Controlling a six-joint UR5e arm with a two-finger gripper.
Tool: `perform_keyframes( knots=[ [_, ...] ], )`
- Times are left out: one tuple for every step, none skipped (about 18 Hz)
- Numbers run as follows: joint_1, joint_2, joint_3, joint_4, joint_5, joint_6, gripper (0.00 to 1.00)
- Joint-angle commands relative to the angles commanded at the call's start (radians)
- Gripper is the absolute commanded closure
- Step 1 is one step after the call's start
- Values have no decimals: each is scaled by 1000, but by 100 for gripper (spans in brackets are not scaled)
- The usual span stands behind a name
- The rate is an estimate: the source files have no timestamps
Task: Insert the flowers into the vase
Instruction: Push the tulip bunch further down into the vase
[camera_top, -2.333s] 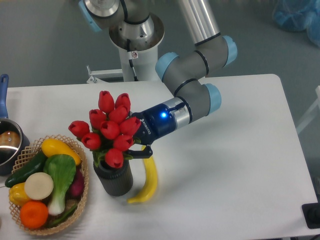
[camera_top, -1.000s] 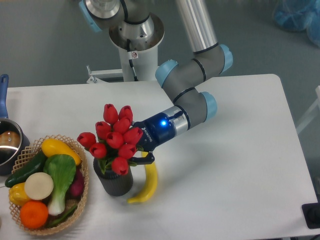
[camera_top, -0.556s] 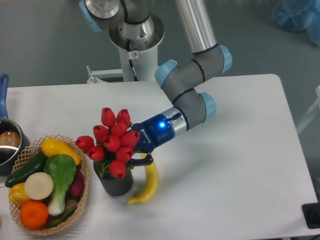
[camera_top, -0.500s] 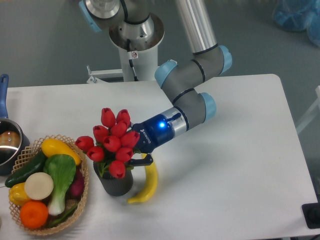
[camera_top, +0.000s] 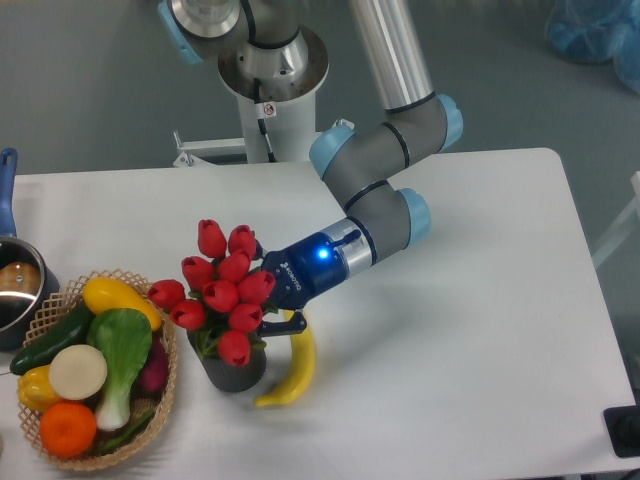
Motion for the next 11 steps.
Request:
perform_keyframes(
  knots=[
    [0, 0, 0, 0, 0, 0, 55],
    [-2, 0, -2, 0, 0, 0, 54],
    [0, 0, -2, 0, 0, 0, 54],
    [-2, 0, -2, 0, 0, 0, 54],
    [-2, -2, -2, 0, 0, 0, 50],
    [-2, -2, -2, 0, 0, 5, 48],
    [-2, -2, -2, 0, 0, 14, 46],
    [-2, -3, -3, 0, 0, 20, 43],
    [-2, -6, -3, 0, 0, 29, 42],
    [-2, -8, -3, 0, 0, 35, 39],
    [-2, -8, -3, 0, -2, 40, 35]
  ],
)
